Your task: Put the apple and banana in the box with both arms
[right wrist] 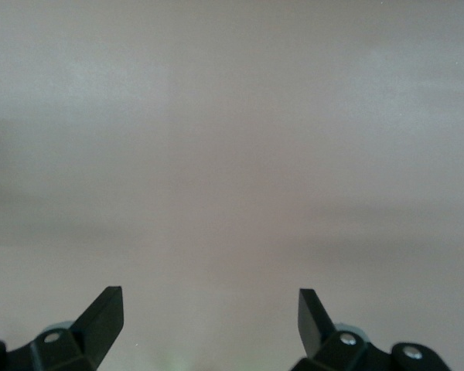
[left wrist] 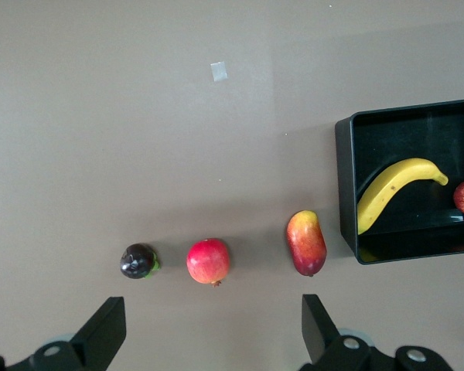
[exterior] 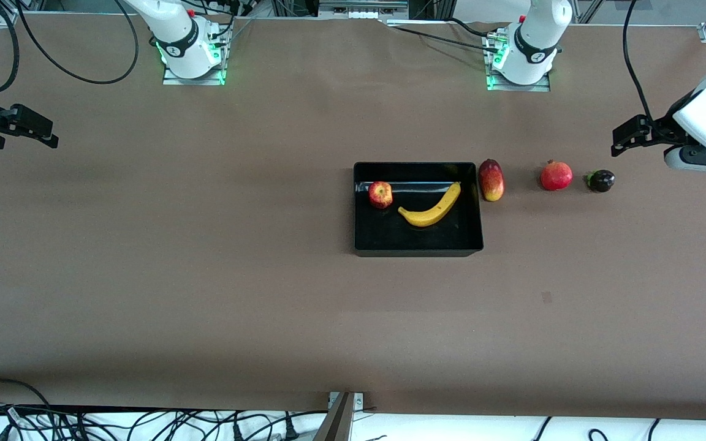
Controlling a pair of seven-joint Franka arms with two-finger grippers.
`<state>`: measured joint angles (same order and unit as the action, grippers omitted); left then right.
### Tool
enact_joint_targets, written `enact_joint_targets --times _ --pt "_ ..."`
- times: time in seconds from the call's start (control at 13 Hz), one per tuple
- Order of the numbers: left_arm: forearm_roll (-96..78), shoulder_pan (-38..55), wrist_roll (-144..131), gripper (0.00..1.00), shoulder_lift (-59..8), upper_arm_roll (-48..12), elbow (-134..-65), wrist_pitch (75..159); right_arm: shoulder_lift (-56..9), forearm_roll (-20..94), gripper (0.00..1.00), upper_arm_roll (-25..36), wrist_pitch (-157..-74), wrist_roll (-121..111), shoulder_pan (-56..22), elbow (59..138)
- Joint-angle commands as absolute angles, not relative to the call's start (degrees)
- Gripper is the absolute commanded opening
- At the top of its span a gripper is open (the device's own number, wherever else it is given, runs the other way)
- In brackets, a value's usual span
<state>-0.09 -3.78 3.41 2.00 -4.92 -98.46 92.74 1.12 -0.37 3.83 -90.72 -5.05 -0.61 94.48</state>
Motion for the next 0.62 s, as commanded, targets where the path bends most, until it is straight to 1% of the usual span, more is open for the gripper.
enact_joint_targets --times 0.0,0.54 --pt "0.53 -3.6 1.85 1.0 2.2 -5.36 -97.38 91.32 2.2 0.62 1.0 3.34 -90.53 -4.92 -0.09 94.92" --pt "0.09 -3.6 1.23 1.0 1.67 -5.27 -97.12 91.75 2.2 0.62 1.0 3.43 -90.26 -4.83 -0.09 94.92"
